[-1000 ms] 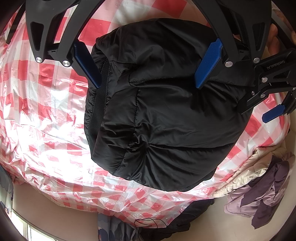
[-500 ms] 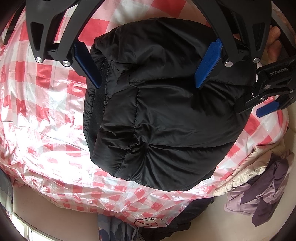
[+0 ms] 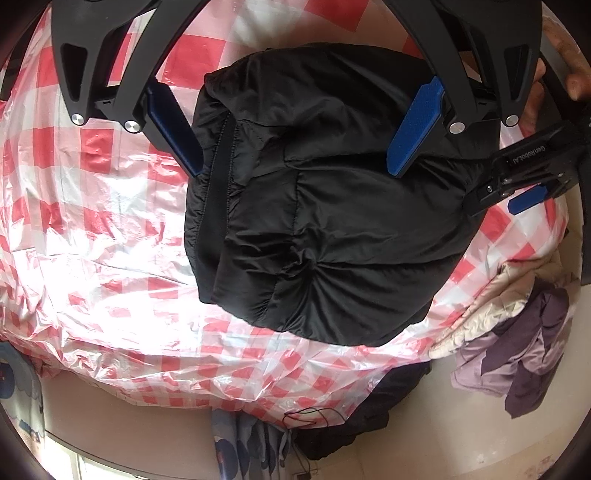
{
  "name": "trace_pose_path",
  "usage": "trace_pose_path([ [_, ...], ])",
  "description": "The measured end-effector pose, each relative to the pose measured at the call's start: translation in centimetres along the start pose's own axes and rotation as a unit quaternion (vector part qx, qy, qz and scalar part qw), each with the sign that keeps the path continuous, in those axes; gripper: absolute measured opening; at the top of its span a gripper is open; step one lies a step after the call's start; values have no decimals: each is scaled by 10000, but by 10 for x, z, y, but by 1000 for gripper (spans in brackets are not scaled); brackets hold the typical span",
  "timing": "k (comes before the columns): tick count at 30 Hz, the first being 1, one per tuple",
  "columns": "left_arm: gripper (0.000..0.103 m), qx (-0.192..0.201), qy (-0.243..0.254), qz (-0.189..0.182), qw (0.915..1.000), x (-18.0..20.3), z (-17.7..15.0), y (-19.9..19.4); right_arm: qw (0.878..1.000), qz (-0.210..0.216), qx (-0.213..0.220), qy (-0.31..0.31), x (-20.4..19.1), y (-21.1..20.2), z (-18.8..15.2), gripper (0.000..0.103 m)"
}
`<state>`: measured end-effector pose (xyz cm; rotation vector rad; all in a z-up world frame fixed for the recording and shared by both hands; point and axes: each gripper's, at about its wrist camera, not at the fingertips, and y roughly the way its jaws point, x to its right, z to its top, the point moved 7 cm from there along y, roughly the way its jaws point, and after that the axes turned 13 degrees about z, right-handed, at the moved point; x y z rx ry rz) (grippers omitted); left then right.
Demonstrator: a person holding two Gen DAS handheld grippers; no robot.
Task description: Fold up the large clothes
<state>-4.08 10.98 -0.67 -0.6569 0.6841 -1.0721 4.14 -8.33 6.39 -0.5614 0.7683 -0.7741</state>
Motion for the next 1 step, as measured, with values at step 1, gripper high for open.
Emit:
trace_pose_path([
  [1,96,31,18,23,10000,0,0,0,10000,0,0,0,0,0,0,96],
])
